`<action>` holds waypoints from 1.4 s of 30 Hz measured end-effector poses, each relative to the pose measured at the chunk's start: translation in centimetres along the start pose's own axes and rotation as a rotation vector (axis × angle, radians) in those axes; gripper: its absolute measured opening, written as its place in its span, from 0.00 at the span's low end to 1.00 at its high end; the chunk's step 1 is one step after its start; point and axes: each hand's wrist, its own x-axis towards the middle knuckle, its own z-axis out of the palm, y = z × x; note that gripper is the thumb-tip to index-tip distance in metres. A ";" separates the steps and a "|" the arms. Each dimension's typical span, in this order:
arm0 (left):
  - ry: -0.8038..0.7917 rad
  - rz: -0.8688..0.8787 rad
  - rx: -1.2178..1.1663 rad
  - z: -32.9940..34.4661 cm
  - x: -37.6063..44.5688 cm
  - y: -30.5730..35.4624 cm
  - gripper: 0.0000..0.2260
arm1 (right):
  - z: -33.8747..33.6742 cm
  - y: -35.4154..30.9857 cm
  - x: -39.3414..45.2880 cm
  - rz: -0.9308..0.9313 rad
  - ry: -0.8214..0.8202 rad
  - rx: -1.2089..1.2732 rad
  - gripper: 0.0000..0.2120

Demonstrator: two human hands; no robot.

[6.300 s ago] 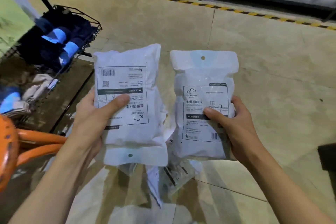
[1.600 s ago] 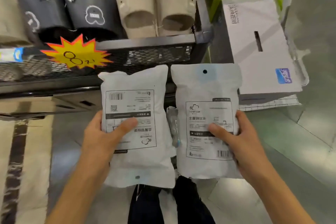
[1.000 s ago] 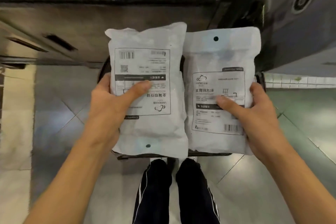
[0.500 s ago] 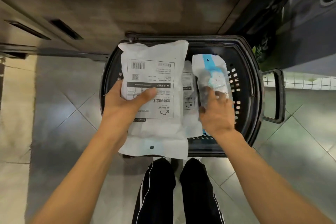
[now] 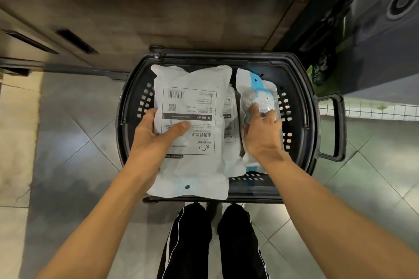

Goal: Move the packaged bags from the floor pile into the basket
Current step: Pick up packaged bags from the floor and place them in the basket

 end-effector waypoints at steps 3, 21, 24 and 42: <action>-0.009 0.046 0.014 0.5 -0.2 0.5 0.15 | -0.3 0.0 0.5 0.011 0.011 0.043 0.30; -0.387 1.463 1.453 -0.2 4.8 -2.0 0.23 | -11.6 5.4 -0.4 -0.120 0.348 0.866 0.19; -0.615 1.424 1.786 -0.9 7.3 -3.0 0.31 | -10.5 5.8 0.6 -0.197 0.336 0.816 0.19; 0.020 0.743 1.210 1.2 0.7 5.2 0.29 | -10.0 1.5 -3.3 -0.450 0.203 0.054 0.32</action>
